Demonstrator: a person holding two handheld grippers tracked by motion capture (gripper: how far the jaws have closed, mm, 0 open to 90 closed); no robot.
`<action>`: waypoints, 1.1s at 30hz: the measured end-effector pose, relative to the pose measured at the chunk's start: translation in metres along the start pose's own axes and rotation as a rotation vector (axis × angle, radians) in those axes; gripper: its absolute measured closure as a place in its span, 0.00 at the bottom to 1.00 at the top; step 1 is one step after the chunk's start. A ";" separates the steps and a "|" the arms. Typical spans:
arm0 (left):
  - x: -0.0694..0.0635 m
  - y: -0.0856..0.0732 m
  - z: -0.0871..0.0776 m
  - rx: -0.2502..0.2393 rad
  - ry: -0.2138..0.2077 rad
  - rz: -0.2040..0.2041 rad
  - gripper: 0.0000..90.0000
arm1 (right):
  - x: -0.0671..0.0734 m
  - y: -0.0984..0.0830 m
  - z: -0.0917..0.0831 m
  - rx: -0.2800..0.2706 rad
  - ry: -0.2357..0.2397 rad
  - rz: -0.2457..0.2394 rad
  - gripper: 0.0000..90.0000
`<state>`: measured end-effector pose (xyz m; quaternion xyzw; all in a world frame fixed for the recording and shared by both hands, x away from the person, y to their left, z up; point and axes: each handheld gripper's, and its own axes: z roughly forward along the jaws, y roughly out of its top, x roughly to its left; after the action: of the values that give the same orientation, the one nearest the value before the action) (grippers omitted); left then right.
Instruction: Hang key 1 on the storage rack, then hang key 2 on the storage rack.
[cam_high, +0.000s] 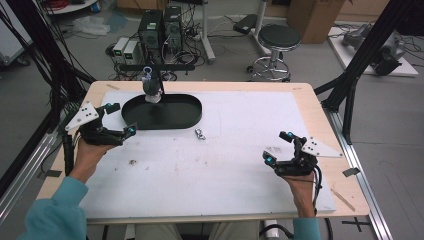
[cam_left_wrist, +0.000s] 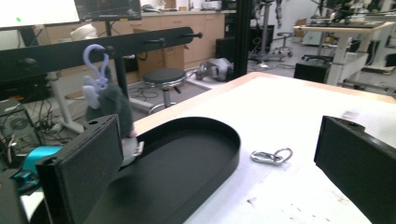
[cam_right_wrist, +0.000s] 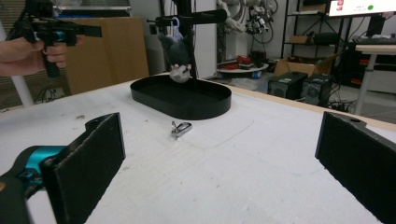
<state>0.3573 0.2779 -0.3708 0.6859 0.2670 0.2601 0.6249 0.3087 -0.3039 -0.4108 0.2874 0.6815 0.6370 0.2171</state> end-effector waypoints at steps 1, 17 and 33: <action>-0.002 -0.001 -0.001 0.001 -0.003 0.003 0.02 | 0.000 -0.001 0.000 0.000 -0.002 0.003 0.01; -0.028 -0.031 -0.027 -0.035 -0.043 -0.006 0.02 | 0.003 -0.015 -0.005 -0.011 -0.022 -0.004 0.01; -0.028 -0.029 -0.029 -0.040 -0.043 0.009 0.02 | 0.003 -0.022 -0.013 -0.012 -0.029 -0.004 0.01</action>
<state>0.3154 0.2816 -0.3984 0.6797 0.2454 0.2535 0.6430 0.2954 -0.3118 -0.4314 0.2938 0.6750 0.6365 0.2301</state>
